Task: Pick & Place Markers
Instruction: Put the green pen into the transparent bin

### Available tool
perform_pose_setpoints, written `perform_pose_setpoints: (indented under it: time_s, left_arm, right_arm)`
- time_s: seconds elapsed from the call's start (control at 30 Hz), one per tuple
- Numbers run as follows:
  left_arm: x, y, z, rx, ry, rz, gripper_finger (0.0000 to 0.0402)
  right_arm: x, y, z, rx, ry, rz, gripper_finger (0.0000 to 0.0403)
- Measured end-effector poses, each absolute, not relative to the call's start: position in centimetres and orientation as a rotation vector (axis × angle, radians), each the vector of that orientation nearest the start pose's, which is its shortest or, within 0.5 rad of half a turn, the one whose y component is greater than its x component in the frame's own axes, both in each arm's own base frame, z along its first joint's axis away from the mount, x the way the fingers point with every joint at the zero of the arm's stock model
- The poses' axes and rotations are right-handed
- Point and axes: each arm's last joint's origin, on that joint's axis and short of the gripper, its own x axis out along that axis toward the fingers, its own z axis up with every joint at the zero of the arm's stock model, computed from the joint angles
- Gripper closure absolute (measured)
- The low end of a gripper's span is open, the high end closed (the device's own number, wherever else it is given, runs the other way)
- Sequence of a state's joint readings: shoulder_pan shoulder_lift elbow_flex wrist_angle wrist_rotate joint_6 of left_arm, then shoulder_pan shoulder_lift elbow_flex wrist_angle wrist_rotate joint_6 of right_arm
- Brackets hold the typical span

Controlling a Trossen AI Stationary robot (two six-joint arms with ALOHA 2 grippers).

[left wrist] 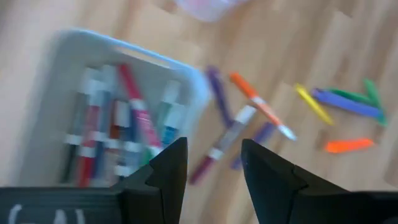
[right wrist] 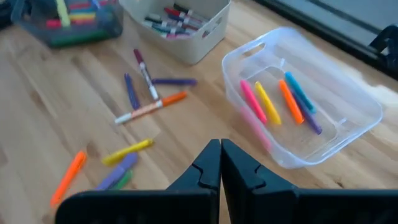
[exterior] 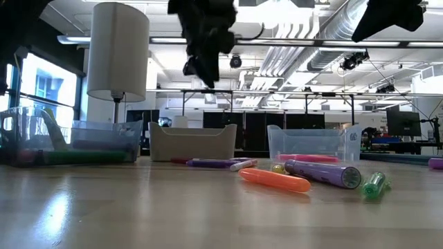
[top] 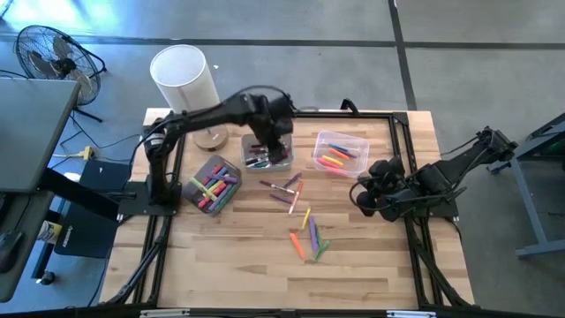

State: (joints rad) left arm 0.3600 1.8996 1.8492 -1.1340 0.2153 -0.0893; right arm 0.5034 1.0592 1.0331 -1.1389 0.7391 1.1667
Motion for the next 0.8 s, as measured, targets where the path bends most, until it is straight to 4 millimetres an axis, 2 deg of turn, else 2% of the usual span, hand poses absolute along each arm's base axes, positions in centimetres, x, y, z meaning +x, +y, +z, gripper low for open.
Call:
perform_pose_setpoints:
  time_s: [0.2,0.4,0.47,0.63,0.8]
  left_arm:
    - [38.5,6.3,31.4,-0.419,1.157,0.086,0.03]
    - [39.2,-0.3,31.5,-0.367,1.163,-0.009,0.039]
    - [39.4,-2.1,31.0,-0.369,1.154,0.003,0.0393]
    - [39.1,-5.5,27.5,-0.389,1.212,0.011,0.0399]
    - [38.0,-8.3,22.4,-0.405,1.26,-0.037,0.04]
  right_arm:
    - [16.0,6.8,30.4,0.367,0.748,-0.62,0.0403]
    - [16.0,6.8,30.4,0.32,0.776,-0.586,0.0402]
    - [16.0,6.8,30.4,0.306,0.78,-0.58,0.0403]
    - [16.0,6.9,30.4,0.301,0.787,-0.572,0.0402]
    - [16.1,6.9,30.4,0.314,0.768,-0.575,0.0403]
